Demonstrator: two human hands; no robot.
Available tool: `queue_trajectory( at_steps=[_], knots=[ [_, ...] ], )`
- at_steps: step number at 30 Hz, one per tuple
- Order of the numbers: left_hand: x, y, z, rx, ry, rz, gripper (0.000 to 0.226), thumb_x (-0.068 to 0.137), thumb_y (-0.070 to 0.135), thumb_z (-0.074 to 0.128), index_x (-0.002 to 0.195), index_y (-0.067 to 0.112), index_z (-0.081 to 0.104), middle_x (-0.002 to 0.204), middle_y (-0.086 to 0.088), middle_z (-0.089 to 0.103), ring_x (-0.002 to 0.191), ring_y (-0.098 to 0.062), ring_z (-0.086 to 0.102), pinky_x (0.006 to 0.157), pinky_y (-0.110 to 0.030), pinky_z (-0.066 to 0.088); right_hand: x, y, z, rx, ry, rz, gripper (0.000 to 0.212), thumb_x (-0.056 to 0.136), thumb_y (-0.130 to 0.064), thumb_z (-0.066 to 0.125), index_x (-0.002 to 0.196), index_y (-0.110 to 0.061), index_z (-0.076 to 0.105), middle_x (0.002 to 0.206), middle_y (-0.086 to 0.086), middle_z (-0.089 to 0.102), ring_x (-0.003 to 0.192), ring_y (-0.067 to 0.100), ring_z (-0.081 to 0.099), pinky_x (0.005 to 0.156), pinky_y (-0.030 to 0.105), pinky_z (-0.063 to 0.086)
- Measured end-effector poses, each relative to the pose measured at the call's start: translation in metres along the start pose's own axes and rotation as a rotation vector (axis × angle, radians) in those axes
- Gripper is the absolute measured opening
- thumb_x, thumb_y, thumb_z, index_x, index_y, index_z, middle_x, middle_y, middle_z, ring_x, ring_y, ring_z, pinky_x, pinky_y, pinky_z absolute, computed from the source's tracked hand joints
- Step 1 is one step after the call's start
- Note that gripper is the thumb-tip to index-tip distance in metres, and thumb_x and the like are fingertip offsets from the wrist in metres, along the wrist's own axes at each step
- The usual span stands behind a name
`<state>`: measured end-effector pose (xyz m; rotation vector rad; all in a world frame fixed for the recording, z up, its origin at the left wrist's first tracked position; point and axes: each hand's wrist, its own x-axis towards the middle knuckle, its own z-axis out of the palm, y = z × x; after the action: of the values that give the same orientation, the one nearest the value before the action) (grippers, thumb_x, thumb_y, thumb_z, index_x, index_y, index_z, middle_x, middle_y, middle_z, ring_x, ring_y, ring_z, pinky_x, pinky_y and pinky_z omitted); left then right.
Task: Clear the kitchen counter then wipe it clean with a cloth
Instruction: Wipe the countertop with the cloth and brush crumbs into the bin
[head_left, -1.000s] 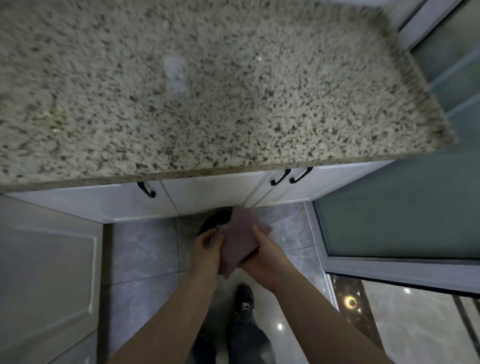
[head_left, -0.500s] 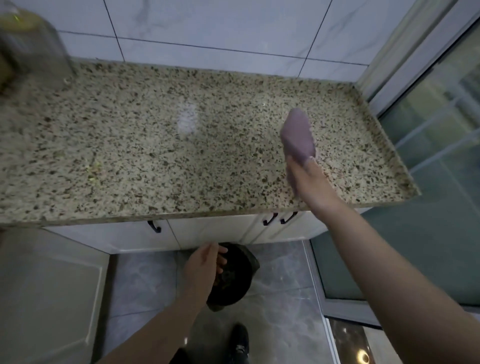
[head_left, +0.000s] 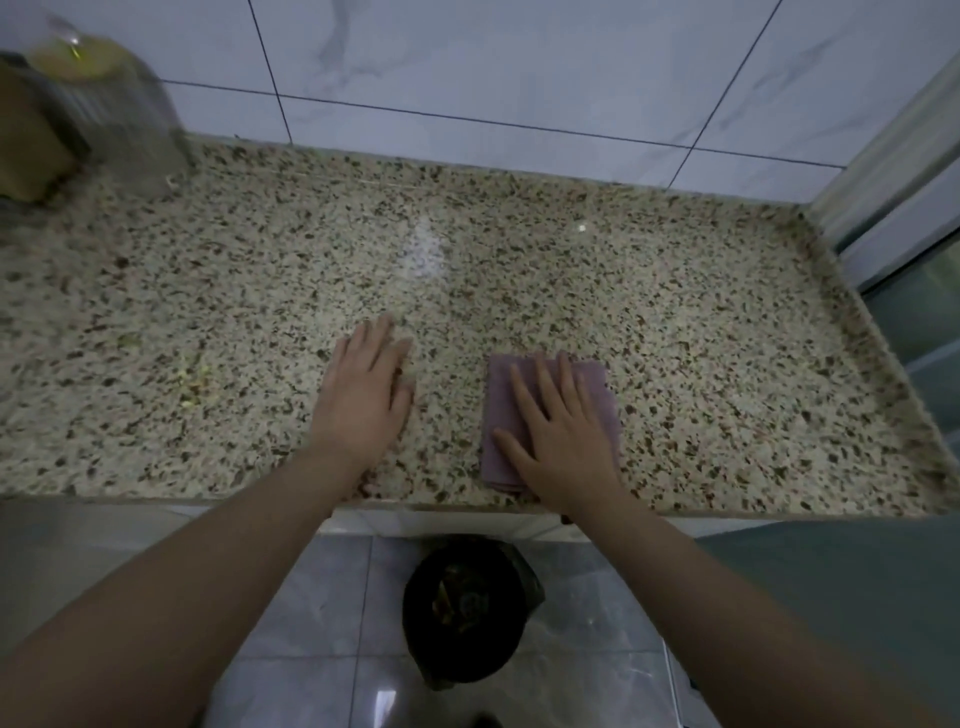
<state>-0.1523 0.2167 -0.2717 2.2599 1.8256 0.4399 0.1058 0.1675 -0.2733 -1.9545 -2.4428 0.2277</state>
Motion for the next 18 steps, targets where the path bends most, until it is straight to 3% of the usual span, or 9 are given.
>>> queue_trajectory(
  at_steps=[3, 10, 15, 18],
  knots=[
    [0.033, -0.016, 0.003, 0.092, -0.056, 0.011, 0.053, 0.105, 0.04, 0.03, 0.154, 0.021, 0.03, 0.167, 0.001, 0.007, 0.154, -0.022, 0.005, 0.126, -0.041, 0.006, 0.014, -0.003, 0.006, -0.012, 0.006, -0.007, 0.076, 0.097, -0.07, 0.011, 0.157, -0.028, -0.008, 0.166, 0.007, -0.009, 0.152, 0.028, -0.015, 0.124, 0.05, 0.004],
    [0.046, -0.02, 0.008, 0.119, -0.069, -0.065, 0.055, 0.104, 0.045, 0.023, 0.155, 0.024, 0.03, 0.165, 0.001, 0.019, 0.153, -0.019, 0.012, 0.126, -0.039, 0.011, 0.043, 0.005, 0.004, 0.03, 0.019, -0.09, 0.073, 0.1, -0.065, 0.021, 0.158, -0.026, -0.001, 0.166, 0.003, -0.007, 0.153, 0.022, -0.008, 0.122, 0.042, 0.005],
    [0.049, -0.02, 0.007, 0.149, -0.092, -0.077, 0.056, 0.103, 0.042, 0.018, 0.156, 0.025, 0.028, 0.165, 0.002, 0.017, 0.153, -0.018, 0.012, 0.125, -0.039, 0.016, 0.149, 0.027, -0.011, 0.021, -0.003, -0.141, 0.069, 0.101, -0.064, 0.014, 0.158, -0.029, -0.005, 0.166, 0.001, -0.007, 0.153, 0.018, -0.011, 0.126, 0.039, 0.002],
    [0.051, -0.021, 0.008, 0.146, -0.086, -0.069, 0.056, 0.103, 0.041, 0.019, 0.156, 0.025, 0.026, 0.165, 0.002, 0.016, 0.154, -0.017, 0.01, 0.124, -0.04, 0.017, 0.231, 0.038, -0.02, -0.029, -0.023, -0.171, 0.069, 0.101, -0.062, 0.014, 0.158, -0.025, 0.0, 0.167, 0.004, 0.001, 0.154, 0.021, -0.003, 0.125, 0.038, 0.002]
  ],
)
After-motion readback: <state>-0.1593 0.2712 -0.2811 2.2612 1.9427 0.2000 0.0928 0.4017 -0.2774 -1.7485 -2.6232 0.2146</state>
